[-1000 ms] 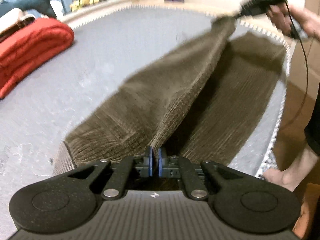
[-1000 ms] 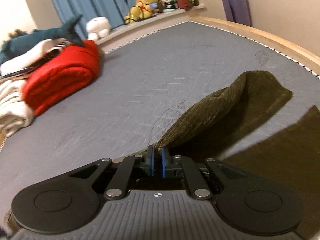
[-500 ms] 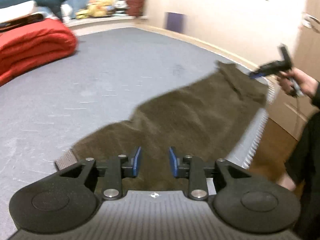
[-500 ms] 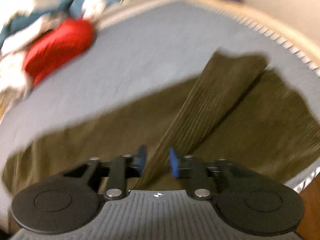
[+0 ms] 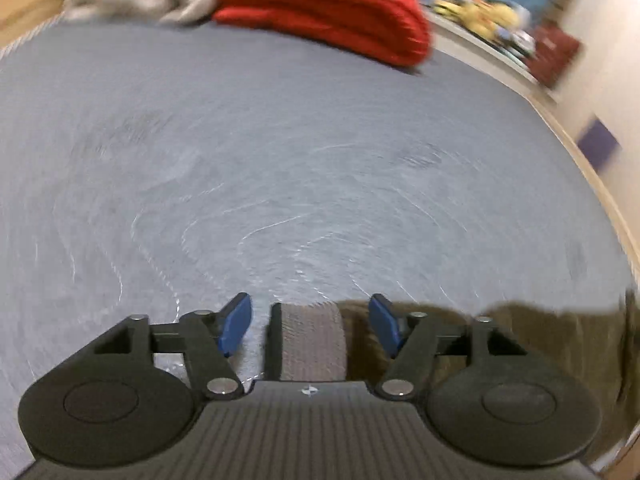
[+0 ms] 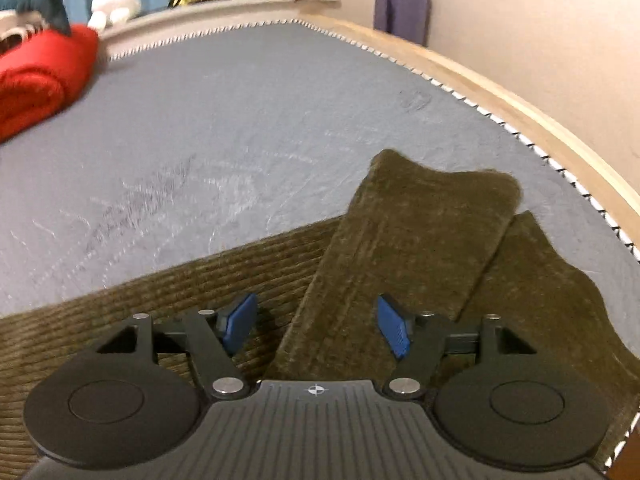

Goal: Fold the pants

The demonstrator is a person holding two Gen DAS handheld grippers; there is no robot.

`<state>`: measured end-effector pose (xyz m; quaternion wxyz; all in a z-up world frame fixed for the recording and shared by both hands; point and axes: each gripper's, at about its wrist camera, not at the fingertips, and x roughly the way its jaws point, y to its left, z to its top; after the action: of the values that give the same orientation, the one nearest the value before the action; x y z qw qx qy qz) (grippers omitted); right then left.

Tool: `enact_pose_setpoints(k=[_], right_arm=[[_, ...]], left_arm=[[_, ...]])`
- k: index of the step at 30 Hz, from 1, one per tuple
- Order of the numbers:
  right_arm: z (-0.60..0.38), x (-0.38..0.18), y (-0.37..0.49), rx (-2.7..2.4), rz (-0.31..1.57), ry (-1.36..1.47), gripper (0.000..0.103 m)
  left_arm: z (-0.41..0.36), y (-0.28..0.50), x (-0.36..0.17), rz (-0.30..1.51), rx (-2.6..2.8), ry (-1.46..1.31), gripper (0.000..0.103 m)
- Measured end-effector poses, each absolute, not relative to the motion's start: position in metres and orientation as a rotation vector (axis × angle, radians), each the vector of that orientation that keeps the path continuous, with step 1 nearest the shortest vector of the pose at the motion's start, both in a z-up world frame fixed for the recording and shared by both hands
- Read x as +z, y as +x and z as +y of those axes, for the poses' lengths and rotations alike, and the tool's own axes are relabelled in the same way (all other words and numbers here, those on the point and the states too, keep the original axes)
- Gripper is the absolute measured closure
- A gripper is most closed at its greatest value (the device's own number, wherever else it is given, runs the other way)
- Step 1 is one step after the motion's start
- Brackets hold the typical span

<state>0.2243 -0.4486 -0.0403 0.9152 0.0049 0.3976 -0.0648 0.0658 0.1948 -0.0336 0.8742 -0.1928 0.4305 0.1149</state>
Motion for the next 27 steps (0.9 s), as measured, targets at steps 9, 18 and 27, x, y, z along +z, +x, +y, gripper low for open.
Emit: enact_pose_setpoints(k=[9, 18, 27], right_arm=[[-0.452, -0.055, 0.240, -0.218, 0.827, -0.035, 0.056], [-0.498, -0.019, 0.190, -0.361, 0.714, 0.232, 0.095], [-0.592, -0.053, 0.098, -0.540, 0.788, 0.735, 0.092]], left_arm=[[0.225, 0.092, -0.079, 1.033, 0.170, -0.646, 0.028], [0.219, 0.042, -0.048, 0.944, 0.304, -0.570, 0.057], [0.215, 0.043, -0.022, 0.829, 0.486, -0.493, 0.040]])
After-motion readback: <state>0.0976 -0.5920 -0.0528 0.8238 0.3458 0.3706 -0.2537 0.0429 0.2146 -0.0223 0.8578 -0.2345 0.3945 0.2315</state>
